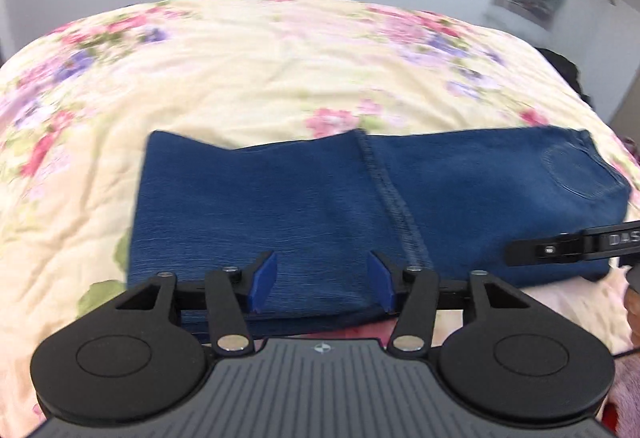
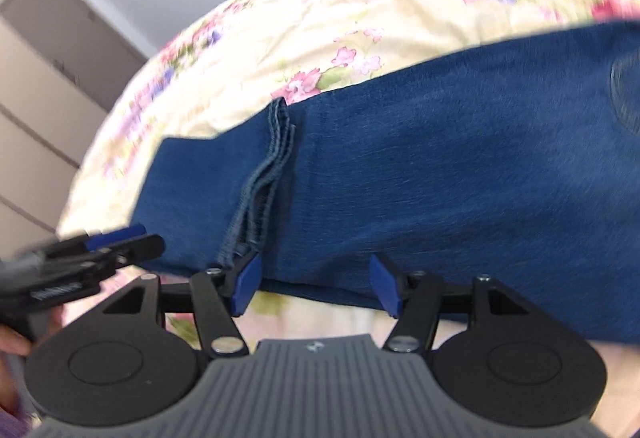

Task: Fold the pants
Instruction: 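Grasp the folded hem layers with the right tool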

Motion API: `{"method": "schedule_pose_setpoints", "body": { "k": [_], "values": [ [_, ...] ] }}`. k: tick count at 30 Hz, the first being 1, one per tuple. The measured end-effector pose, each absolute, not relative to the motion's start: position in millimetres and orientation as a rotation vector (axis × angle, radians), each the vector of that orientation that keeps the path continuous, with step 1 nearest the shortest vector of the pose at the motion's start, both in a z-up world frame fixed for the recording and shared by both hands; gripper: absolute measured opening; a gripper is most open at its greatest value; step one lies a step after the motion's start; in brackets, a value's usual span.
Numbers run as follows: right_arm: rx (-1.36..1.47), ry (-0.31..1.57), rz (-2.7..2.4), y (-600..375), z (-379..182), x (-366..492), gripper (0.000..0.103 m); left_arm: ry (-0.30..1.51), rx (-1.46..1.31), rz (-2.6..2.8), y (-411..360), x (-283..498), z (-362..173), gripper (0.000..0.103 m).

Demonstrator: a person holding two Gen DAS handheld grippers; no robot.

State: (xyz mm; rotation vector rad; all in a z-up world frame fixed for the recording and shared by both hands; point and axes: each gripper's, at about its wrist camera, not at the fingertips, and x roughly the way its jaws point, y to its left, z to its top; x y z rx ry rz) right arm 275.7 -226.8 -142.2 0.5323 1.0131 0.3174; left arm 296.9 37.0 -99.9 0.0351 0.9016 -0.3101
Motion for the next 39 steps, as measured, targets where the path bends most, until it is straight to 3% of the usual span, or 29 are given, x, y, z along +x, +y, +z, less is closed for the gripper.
{"method": "schedule_pose_setpoints", "body": {
  "k": [15,19,26,31,39],
  "values": [
    [1.053,1.176,0.350,-163,-205,287,0.056,0.905,0.066,-0.203,84,301,-110,0.052],
    [1.180,1.130,0.311,-160,-214,285,0.046,0.902,0.064,-0.209,90,301,-113,0.052],
    [1.194,1.038,0.253,-159,-202,293,0.038,0.907,0.032,-0.208,97,300,-122,0.052],
    [1.184,1.036,0.202,-158,-206,298,0.016,0.909,0.022,-0.207,100,300,-122,0.052],
    [0.929,0.976,0.255,-153,-168,300,0.011,0.888,0.024,-0.167,103,296,-103,0.053]
  ]
}}
